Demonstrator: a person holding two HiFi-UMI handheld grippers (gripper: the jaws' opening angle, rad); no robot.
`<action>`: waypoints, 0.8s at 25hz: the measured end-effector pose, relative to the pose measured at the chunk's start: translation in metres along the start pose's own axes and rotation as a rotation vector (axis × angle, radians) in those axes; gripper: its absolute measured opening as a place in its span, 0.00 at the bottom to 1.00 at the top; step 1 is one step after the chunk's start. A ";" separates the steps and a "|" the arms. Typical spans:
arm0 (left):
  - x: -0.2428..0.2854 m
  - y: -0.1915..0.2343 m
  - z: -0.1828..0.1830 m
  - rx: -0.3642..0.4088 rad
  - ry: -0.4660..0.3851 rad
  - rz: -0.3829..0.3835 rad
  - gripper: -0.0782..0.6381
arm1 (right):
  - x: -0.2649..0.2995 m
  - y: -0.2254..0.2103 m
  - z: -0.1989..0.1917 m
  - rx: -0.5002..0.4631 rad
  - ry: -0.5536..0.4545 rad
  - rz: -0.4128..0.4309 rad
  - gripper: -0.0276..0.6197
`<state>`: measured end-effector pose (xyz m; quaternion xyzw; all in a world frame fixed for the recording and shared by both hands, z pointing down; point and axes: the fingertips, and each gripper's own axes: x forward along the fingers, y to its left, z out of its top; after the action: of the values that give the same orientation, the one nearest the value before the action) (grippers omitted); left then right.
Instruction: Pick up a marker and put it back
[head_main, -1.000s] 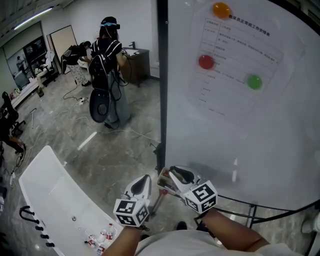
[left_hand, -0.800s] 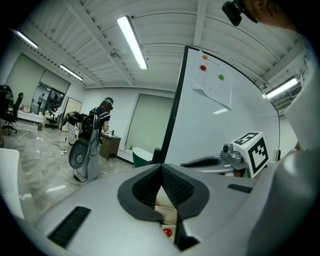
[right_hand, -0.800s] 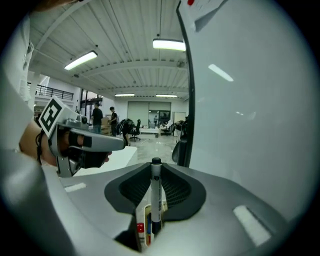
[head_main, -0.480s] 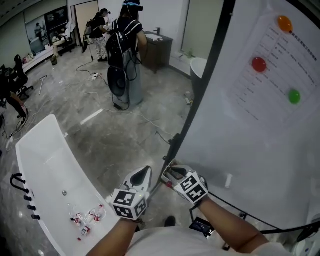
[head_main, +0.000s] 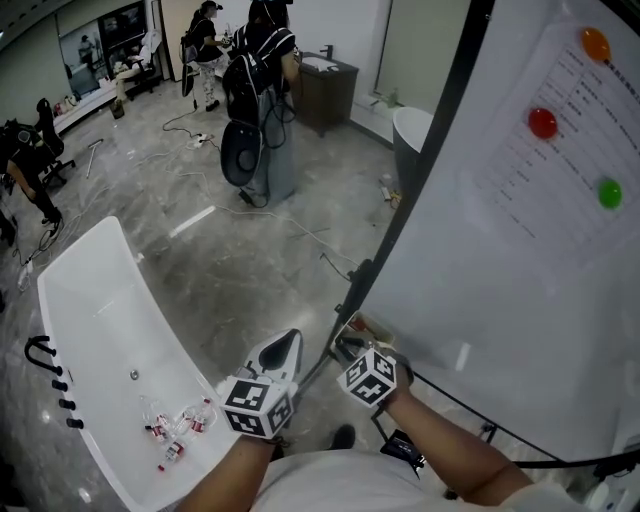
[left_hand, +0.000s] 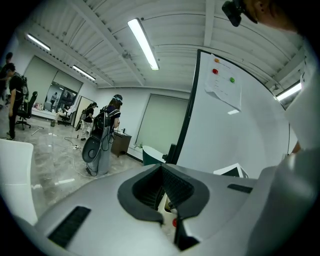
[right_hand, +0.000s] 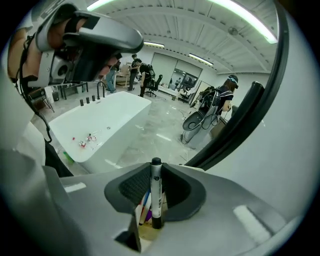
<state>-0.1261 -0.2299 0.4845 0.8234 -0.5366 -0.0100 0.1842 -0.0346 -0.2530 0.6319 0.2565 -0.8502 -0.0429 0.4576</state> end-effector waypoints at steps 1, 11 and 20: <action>-0.001 0.000 -0.001 -0.001 0.002 0.002 0.12 | 0.003 0.000 -0.002 0.001 0.005 -0.004 0.15; -0.002 -0.005 -0.003 0.005 0.013 -0.004 0.12 | -0.001 -0.002 -0.001 0.059 -0.046 -0.008 0.20; 0.000 -0.019 0.007 0.034 -0.003 -0.026 0.12 | -0.100 -0.033 0.066 0.228 -0.430 -0.123 0.14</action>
<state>-0.1111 -0.2255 0.4719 0.8332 -0.5263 -0.0044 0.1695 -0.0289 -0.2449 0.5080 0.3429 -0.9102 -0.0281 0.2306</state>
